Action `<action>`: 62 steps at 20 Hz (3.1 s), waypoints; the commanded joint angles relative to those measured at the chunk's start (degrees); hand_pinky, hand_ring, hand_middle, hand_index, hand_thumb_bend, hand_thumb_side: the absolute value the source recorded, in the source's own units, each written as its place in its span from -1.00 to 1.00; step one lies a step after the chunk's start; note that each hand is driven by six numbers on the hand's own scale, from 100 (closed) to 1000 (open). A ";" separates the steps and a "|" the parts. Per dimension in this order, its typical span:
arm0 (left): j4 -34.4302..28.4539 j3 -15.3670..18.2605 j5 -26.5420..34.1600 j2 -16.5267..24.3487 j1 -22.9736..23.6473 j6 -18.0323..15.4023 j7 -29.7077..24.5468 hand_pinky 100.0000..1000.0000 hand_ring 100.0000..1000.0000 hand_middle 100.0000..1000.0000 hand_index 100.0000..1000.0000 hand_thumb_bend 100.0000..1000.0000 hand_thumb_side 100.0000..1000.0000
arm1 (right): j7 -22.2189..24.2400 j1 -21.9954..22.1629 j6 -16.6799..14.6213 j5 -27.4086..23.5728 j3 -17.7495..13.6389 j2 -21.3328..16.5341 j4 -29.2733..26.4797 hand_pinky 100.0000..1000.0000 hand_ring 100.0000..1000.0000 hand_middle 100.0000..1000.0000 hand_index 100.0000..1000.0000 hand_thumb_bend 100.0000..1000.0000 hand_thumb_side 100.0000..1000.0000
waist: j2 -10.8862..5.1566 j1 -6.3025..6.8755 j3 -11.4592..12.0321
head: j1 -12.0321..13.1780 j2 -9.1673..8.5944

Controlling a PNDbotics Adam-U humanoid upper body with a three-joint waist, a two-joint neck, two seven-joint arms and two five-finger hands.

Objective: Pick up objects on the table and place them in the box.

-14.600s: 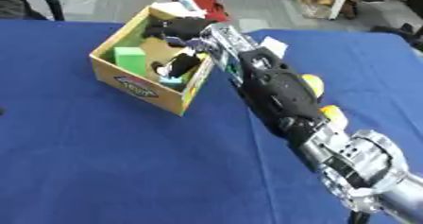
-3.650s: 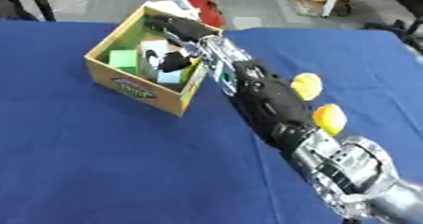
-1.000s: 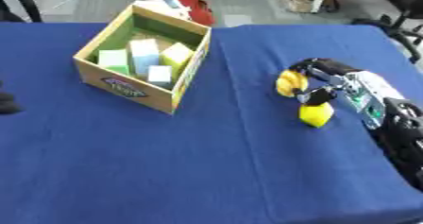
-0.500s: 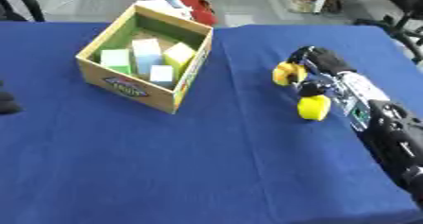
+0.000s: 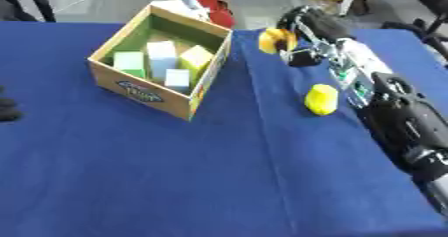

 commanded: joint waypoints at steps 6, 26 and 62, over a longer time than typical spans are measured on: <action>-0.91 -0.76 0.52 0.57 -1.74 -0.17 -0.92 0.31 0.06 0.06 0.52 -1.00 0.32 | 0.88 -7.63 -0.73 3.39 -1.67 8.79 7.06 0.14 -0.08 -0.78 -0.44 -1.00 -1.00 | -0.79 0.43 2.51 | -1.83 -1.24; -0.70 -0.58 0.53 0.59 -1.05 -0.09 -0.94 0.31 0.05 0.06 0.52 -1.00 0.32 | 10.80 -8.07 -6.31 10.48 -1.00 7.69 3.03 0.72 0.84 1.00 1.00 -1.00 0.04 | -1.42 0.65 1.73 | -1.46 -0.46; -0.60 0.85 -0.37 1.13 0.08 0.01 0.62 0.31 0.06 0.06 0.52 -1.00 0.33 | 22.18 28.35 -1.64 -7.56 -2.55 -15.94 -18.99 0.71 0.89 1.00 1.00 -1.00 0.22 | -1.31 0.16 -3.33 | 2.09 -0.59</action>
